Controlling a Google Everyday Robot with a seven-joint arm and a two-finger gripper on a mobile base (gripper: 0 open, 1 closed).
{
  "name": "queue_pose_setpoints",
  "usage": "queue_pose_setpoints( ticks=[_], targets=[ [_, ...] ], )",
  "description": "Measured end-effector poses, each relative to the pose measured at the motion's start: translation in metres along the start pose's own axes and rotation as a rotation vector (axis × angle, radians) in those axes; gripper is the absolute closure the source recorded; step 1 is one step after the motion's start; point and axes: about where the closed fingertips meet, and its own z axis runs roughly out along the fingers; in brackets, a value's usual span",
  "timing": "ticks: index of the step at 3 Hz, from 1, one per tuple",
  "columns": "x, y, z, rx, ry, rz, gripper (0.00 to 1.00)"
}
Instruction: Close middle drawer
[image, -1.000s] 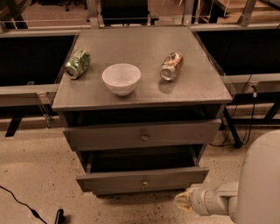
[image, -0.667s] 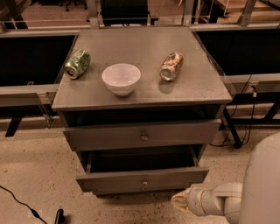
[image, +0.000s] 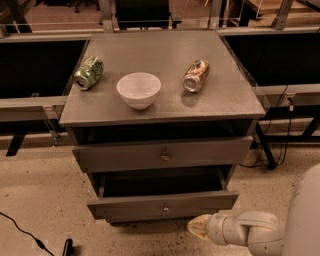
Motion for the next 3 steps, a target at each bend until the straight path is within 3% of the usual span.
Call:
queue_pose_setpoints(
  ticks=[2, 3],
  targets=[
    [0.001, -0.007, -0.008, 0.061, -0.059, -0.138, 1.00],
    [-0.018, -0.015, -0.005, 0.050, -0.069, -0.227, 1.00]
  ],
)
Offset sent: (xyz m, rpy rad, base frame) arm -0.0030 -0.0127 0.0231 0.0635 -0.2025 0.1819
